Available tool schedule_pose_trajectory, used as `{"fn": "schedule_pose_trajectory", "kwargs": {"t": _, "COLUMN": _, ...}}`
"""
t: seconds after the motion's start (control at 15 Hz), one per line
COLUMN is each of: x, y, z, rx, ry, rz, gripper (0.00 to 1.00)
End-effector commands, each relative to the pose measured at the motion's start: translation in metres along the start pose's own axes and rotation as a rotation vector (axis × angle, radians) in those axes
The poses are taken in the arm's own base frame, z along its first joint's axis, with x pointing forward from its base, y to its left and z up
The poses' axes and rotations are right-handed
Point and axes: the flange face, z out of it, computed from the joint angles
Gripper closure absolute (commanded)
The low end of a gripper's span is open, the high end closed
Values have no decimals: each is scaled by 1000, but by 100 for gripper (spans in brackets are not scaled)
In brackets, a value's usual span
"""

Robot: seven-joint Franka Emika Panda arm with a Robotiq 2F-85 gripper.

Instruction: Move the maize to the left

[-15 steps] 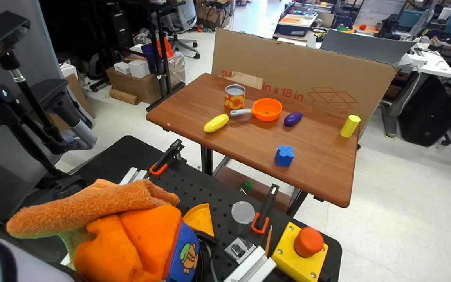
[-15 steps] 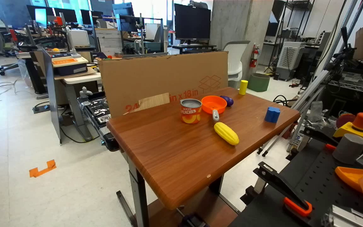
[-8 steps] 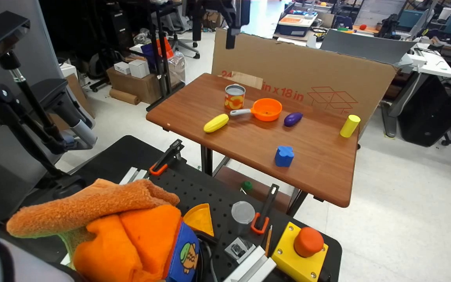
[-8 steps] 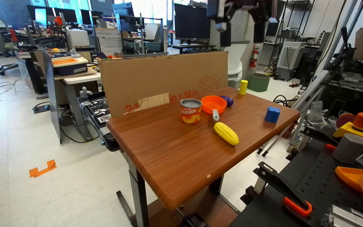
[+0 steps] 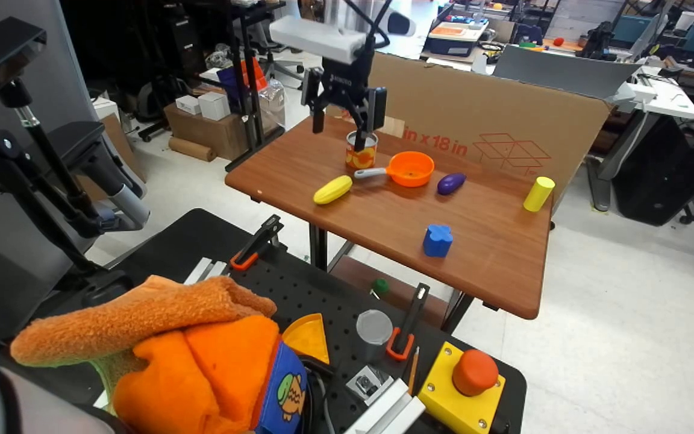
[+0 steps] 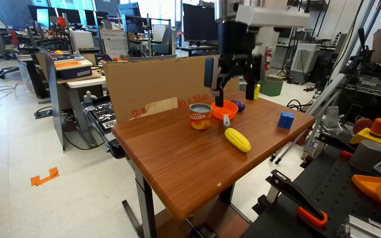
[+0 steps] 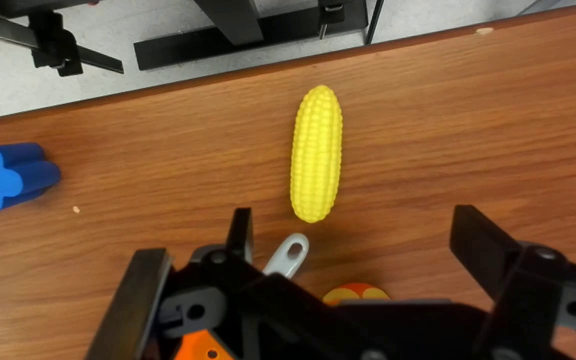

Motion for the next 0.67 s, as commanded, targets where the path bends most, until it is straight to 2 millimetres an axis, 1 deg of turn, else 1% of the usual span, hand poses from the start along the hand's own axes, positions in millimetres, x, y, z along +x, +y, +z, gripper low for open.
{"fn": "schedule_pose_trajectory", "kwargs": {"t": 0.0, "x": 9, "y": 2, "z": 46, "rx": -13, "ry": 12, "rz": -43, "gripper": 0}}
{"fn": "schedule_pose_trajectory", "kwargs": {"t": 0.2, "x": 12, "y": 7, "z": 85, "rx": -33, "ry": 0, "rz": -53, "gripper": 0}}
{"fn": "schedule_pose_trajectory", "kwargs": {"t": 0.4, "x": 12, "y": 11, "z": 113, "rx": -57, "ry": -23, "rz": -53, "gripper": 0}}
{"fn": "schedule_pose_trajectory", "kwargs": {"t": 0.47, "x": 11, "y": 13, "z": 121, "rx": -63, "ry": -31, "rz": -51, "gripper": 25}}
{"fn": "schedule_pose_trajectory", "kwargs": {"t": 0.53, "x": 11, "y": 13, "z": 125, "rx": -67, "ry": -37, "rz": -50, "gripper": 26}}
{"fn": "schedule_pose_trajectory", "kwargs": {"t": 0.6, "x": 11, "y": 16, "z": 127, "rx": -77, "ry": -34, "rz": -57, "gripper": 33}}
